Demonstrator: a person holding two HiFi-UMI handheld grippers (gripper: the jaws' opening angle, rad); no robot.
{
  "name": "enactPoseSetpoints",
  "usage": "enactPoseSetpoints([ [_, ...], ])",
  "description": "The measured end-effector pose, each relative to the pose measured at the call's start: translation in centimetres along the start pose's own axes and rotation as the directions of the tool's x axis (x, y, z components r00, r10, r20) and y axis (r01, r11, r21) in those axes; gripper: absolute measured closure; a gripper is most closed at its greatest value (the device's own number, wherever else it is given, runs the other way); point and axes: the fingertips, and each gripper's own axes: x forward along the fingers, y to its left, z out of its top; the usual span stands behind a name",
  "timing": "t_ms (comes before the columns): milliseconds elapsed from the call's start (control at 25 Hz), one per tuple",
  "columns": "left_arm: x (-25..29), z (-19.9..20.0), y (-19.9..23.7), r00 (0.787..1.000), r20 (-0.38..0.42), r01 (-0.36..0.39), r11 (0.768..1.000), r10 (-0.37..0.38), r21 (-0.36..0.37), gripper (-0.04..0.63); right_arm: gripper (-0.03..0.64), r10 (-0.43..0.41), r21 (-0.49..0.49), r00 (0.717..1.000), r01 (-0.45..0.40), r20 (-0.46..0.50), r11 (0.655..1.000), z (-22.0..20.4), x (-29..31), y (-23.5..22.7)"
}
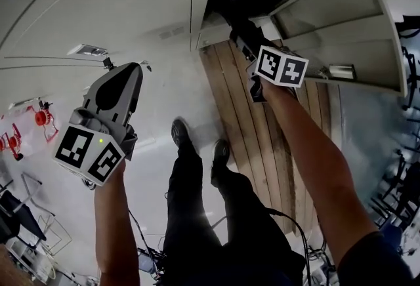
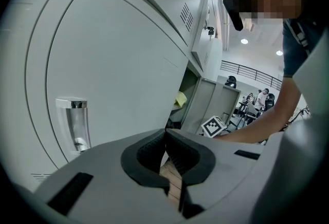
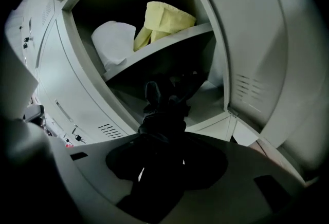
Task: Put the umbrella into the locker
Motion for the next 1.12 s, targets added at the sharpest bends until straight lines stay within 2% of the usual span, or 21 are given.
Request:
enactPoseSetpoints([
  [280, 1.4, -0.9, 0.7, 1.0, -0.001, 0.016, 1.0, -0.016, 0.004, 0.577, 0.419, 0.004, -0.092, 1.0, -0.001, 0.025, 0.996, 0.7, 4.7, -0.2],
  [680, 1.3, -2.1, 1.4, 1.0, -0.007, 0.015, 1.0, -0.015, -0.002, 0.577, 0.417, -0.06, -0.26, 0.998, 0.049, -0.034, 0.964, 1.5, 10.1, -0.8],
  [800, 1.2, -2.2, 1.4, 1.0, -0.012, 0.013, 1.0, -0.013, -0.001, 0.577, 0.419, -0.07, -0.283, 0.996, 0.051, -0.06, 0.958, 2.2, 11.3, -0.7],
  [960, 1.0, -1.8, 1.1, 1.0, -0.014, 0.009, 1.0, -0.009, 0.004, 0.577, 0.407, -0.058, -0.298, 0.992, 0.024, -0.108, 0.954, 2.4, 11.5, -0.6],
  [1120, -0.1, -0.7, 0.3, 1.0, -0.024, 0.003, 1.0, -0.003, 0.005, 0.577, 0.399, -0.056, -0.306, 0.991, 0.017, -0.12, 0.952, 2.2, 9.2, -0.3],
])
